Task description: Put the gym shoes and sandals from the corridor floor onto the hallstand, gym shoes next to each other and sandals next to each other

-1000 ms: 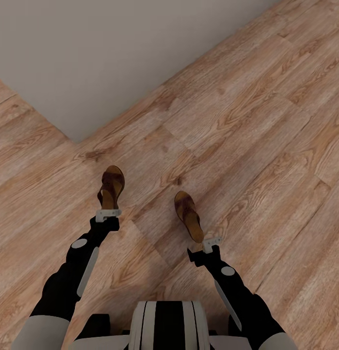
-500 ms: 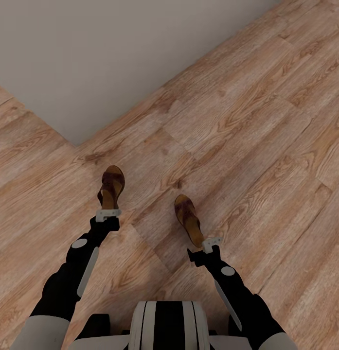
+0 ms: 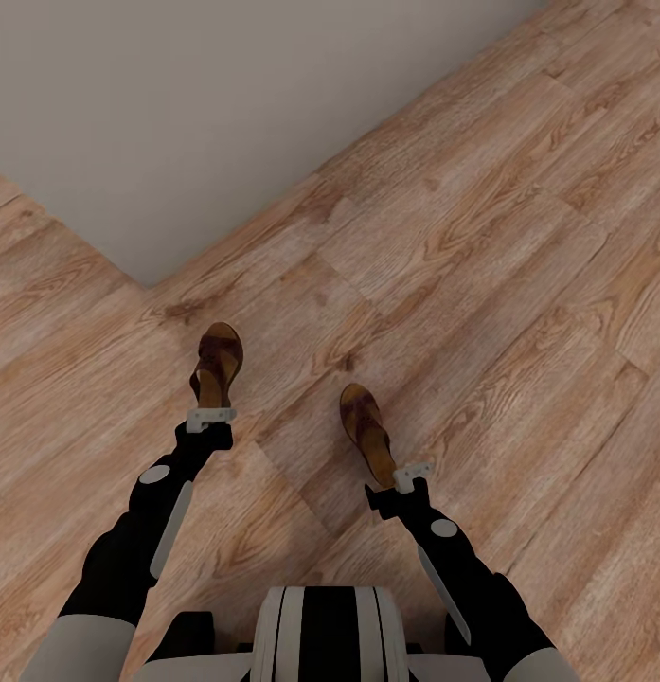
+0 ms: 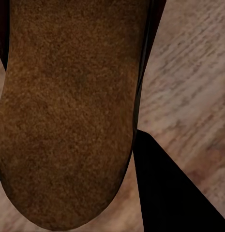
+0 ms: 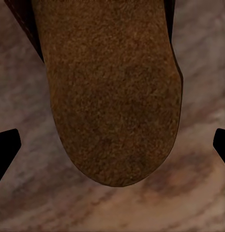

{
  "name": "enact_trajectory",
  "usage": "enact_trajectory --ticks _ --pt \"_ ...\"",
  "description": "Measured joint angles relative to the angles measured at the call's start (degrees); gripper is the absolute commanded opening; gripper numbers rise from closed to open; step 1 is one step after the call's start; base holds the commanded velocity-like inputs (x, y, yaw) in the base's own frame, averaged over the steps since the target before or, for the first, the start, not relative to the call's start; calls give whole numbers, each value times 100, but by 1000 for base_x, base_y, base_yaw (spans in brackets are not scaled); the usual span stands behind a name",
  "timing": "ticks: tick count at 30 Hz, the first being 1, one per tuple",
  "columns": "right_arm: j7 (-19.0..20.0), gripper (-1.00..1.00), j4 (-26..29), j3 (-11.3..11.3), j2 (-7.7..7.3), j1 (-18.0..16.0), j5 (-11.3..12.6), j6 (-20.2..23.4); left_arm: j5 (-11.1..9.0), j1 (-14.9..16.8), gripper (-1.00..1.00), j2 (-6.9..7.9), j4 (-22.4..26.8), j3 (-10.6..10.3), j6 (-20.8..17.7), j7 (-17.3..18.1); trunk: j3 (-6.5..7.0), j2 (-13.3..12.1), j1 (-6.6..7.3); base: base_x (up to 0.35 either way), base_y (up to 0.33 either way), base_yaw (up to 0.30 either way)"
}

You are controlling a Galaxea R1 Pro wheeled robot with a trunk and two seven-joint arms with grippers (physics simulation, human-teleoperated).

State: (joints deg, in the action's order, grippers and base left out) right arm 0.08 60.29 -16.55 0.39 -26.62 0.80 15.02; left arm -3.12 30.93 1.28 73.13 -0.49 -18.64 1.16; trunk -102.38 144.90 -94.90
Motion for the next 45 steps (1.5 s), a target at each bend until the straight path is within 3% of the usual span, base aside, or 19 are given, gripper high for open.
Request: enact_trajectory --ticks 22,23,45 --pt "0 100 0 -2 -1 0 0 4 0 0 -100 0 0 0 0 0 0 0 0 32 4 0" --pt "0 -100 0 -1 -1 0 0 4 0 0 -100 0 0 0 0 0 0 0 0 1 0 0" --pt "4 -100 9 1 0 0 -21 2 0 0 -100 0 0 0 0 0 0 0 0 0 0 0"
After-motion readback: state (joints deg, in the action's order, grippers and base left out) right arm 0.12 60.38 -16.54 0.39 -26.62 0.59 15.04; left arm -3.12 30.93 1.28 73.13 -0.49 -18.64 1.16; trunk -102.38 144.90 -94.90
